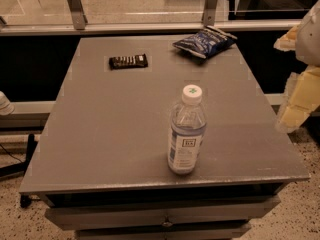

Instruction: Knock blue plastic bottle over

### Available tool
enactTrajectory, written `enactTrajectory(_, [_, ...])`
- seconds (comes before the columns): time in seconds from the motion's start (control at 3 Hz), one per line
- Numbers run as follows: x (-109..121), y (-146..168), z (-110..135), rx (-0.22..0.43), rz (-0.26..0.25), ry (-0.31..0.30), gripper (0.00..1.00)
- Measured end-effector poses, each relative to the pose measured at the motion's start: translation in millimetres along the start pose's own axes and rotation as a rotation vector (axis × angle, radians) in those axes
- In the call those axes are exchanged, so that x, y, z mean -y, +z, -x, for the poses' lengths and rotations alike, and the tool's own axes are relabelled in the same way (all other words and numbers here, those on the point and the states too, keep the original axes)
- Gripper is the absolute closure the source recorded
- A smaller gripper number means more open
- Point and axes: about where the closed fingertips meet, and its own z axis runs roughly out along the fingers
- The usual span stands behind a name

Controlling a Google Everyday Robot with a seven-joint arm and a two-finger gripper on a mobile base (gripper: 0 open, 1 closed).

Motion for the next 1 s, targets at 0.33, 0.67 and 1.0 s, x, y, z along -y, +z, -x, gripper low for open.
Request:
enactTrajectory(0.33, [0.0, 0.0, 0.0, 0.0, 0.0, 0.0, 0.0])
enactTrajectory(0.67, [-2.8, 1.9, 4.5, 0.012, -0.011, -0.014, 0.0])
enactTrajectory(1.0, [-9.0, 12.3, 13.8, 0.075, -0.008, -0.024, 0.0])
